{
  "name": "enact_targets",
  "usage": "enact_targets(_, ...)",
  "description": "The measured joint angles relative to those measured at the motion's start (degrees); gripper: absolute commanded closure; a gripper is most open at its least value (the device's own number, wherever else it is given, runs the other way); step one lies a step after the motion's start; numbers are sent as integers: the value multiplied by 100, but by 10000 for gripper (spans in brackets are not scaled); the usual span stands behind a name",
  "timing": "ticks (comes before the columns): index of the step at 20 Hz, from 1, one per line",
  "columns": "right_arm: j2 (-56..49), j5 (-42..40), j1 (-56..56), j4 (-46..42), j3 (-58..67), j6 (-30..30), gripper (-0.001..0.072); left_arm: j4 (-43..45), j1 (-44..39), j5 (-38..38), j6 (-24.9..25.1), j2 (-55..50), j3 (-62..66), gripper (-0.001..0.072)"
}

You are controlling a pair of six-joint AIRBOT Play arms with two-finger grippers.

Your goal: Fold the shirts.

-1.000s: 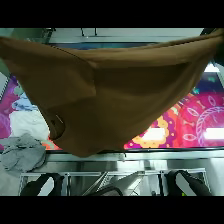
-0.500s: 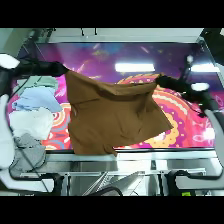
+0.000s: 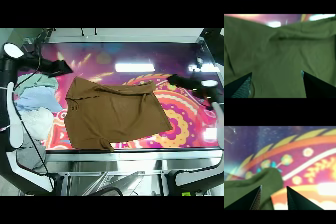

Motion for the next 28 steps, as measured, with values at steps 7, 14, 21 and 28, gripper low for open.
enact_targets(7,-391,2756,-1552,-1320,76,463,351,839,273,-737,-527,1871,-3777,25)
enact_targets(14,-809,3742,-1556,-1707,81,374,351,1156,293,146,-525,3305,-7090,62)
enact_targets(21,-879,3974,-1484,-1775,79,315,351,-511,289,1429,691,3233,-8264,63)
enact_targets(28,-931,4286,-1473,-2074,26,297,349,-885,291,1639,1384,2441,-7691,694)
